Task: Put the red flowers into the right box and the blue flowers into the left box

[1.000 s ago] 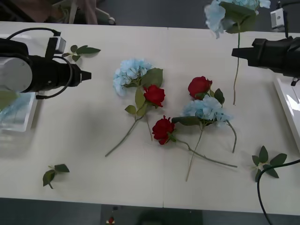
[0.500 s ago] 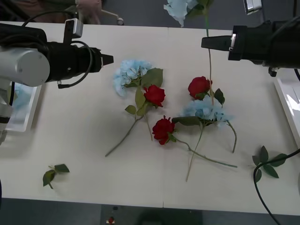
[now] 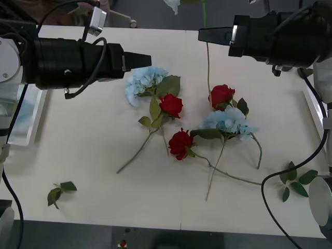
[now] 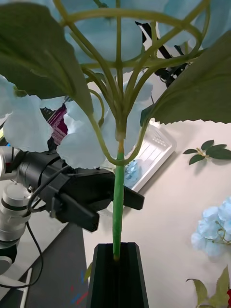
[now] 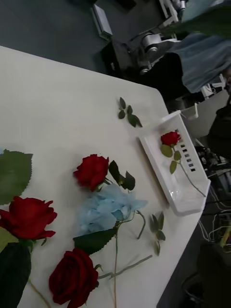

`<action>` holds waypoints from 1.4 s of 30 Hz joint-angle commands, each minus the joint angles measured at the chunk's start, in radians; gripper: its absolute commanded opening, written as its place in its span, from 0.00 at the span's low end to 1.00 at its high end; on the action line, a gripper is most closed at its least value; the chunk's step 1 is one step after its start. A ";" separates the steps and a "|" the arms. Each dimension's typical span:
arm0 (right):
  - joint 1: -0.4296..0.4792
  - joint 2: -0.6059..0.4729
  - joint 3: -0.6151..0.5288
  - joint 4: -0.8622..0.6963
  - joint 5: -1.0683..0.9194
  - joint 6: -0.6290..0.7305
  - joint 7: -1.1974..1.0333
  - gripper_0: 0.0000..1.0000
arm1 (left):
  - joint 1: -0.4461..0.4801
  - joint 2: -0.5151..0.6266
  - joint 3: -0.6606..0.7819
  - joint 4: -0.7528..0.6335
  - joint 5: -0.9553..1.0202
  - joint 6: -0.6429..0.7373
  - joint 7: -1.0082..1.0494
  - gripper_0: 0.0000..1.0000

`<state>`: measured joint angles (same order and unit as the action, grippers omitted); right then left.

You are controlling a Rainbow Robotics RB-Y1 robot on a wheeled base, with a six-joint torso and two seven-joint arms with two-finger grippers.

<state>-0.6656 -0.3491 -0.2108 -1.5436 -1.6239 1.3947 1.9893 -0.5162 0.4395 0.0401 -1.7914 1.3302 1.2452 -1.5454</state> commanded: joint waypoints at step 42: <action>-0.026 -0.005 -0.010 -0.036 -0.022 -0.005 0.063 0.00 | -0.013 -0.225 -0.313 -0.060 -0.174 -0.247 -0.028 0.00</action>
<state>-0.6656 -0.3491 -0.2108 -1.5436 -1.6383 1.3947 2.0309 -0.5162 0.2157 -0.2645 -1.8200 1.1762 1.0049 -1.5456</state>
